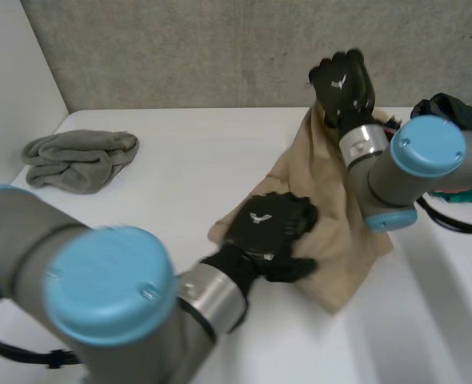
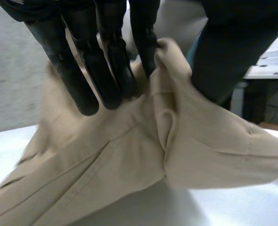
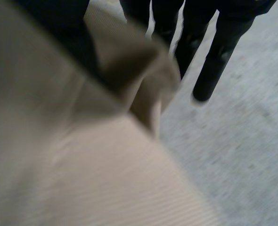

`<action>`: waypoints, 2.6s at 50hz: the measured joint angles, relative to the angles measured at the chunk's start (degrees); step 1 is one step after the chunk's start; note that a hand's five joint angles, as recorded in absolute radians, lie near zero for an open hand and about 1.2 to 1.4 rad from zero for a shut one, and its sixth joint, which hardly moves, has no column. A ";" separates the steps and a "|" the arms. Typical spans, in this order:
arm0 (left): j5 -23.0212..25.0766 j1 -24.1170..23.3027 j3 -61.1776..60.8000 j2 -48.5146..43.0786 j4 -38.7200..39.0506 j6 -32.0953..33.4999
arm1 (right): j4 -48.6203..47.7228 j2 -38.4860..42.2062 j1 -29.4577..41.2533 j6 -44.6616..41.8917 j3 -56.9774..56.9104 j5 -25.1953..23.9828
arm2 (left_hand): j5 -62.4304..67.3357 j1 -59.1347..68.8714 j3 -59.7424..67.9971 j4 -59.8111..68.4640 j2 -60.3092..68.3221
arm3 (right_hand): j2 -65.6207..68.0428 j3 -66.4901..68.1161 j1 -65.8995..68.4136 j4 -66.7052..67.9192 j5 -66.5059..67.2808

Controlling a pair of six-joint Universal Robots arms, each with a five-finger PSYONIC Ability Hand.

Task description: Fold the laundry.

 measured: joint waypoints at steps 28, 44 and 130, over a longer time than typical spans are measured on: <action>7.14 15.81 -1.46 4.34 -7.63 7.96 | 21.79 -26.13 -5.73 1.24 24.03 3.62 | -25.35 -21.36 -24.25 -25.09 -23.41 | -42.23 -42.57 -40.43 -42.45 -42.05; 15.85 19.04 3.86 -11.25 -3.37 25.31 | 22.22 -38.05 -6.43 2.12 39.10 3.77 | -22.30 -20.79 -23.21 -22.61 -21.90 | -42.23 -42.57 -40.43 -42.45 -42.05; -1.79 14.70 -23.10 16.24 -16.47 20.74 | 32.07 -19.73 -8.79 -13.34 35.78 -19.60 | -24.89 -21.52 -23.41 -24.37 -22.61 | -32.67 -32.16 -30.76 -32.31 -31.41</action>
